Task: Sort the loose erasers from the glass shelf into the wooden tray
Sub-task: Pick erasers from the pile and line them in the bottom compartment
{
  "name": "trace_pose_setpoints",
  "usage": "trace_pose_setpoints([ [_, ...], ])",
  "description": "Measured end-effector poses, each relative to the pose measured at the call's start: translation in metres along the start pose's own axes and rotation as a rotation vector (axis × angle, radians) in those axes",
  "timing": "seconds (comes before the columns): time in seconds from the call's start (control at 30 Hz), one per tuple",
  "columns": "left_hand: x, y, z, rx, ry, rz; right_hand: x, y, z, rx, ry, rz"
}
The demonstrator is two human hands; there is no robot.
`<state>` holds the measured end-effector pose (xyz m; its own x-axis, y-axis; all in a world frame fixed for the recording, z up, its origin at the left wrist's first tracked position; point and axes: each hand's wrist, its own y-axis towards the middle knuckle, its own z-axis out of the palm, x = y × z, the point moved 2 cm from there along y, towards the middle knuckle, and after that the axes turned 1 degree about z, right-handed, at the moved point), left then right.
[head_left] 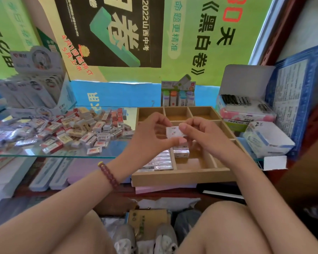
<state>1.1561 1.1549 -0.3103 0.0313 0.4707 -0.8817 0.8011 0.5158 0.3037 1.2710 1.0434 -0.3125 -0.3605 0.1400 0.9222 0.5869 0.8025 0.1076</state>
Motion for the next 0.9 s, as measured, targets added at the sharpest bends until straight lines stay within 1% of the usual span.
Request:
trace_pose_setpoints([
  [0.07,0.003,0.004,0.004,0.016,0.023,-0.008,-0.004,0.002,-0.003,-0.022,-0.017,0.028],
  [0.17,0.012,0.01,0.006,0.028,0.079,0.011,-0.011,0.001,-0.008,0.043,-0.061,0.028],
  [0.27,0.02,0.013,0.008,0.107,0.146,0.055,-0.019,-0.001,-0.013,0.093,-0.239,0.002],
  [0.33,0.024,0.012,0.011,0.161,0.187,0.071,-0.02,-0.003,-0.013,0.128,-0.307,-0.001],
  [0.57,0.031,0.012,0.016,0.223,0.151,0.083,-0.021,-0.002,-0.013,0.153,-0.331,-0.017],
  [0.77,0.031,0.011,0.012,0.221,0.143,0.1,-0.021,0.0,-0.011,0.15,-0.288,-0.045],
  [0.9,0.034,0.011,0.013,0.203,0.129,0.081,-0.022,0.0,-0.011,0.158,-0.307,-0.014],
])
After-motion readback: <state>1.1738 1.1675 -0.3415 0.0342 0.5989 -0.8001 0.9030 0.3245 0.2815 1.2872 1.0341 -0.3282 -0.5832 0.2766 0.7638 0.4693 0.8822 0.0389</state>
